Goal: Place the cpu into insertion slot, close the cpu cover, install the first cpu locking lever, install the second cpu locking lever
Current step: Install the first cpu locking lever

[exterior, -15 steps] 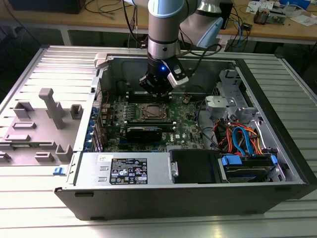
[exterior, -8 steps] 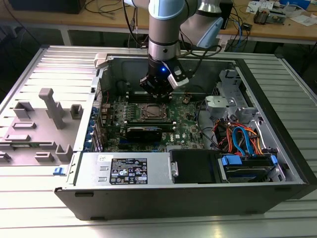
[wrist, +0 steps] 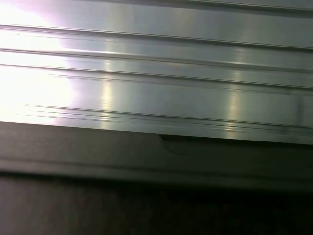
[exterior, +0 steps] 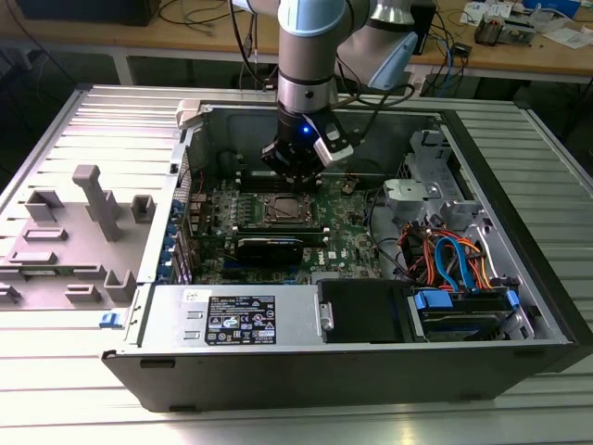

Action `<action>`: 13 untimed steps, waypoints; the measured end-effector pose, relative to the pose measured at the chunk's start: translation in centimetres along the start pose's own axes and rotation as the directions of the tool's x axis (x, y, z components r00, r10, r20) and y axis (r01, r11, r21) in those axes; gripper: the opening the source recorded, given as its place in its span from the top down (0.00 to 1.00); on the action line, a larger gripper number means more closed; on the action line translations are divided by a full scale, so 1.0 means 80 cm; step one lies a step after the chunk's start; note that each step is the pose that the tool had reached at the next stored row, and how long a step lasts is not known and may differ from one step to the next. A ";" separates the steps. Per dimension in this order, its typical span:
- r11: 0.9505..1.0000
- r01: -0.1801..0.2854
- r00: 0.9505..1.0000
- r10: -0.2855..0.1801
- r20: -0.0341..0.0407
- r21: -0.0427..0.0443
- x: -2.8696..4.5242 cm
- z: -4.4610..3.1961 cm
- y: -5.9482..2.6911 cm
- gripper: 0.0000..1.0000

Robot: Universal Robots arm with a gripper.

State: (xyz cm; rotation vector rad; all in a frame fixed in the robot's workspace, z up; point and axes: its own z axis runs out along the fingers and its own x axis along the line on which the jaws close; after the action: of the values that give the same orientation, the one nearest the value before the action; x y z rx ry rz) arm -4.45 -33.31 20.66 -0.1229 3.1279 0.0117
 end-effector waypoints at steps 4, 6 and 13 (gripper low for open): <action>1.000 0.000 1.000 0.000 0.000 0.000 0.0000 -0.0021 0.000 0.89; 1.000 0.000 1.000 0.000 0.000 0.000 0.0000 -0.0022 0.000 0.89; 1.000 0.000 1.000 0.000 0.000 0.000 -0.0007 -0.0002 -0.002 0.89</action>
State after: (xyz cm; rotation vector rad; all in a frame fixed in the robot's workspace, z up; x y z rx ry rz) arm -4.38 -33.46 20.67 -0.1227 3.1280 0.0115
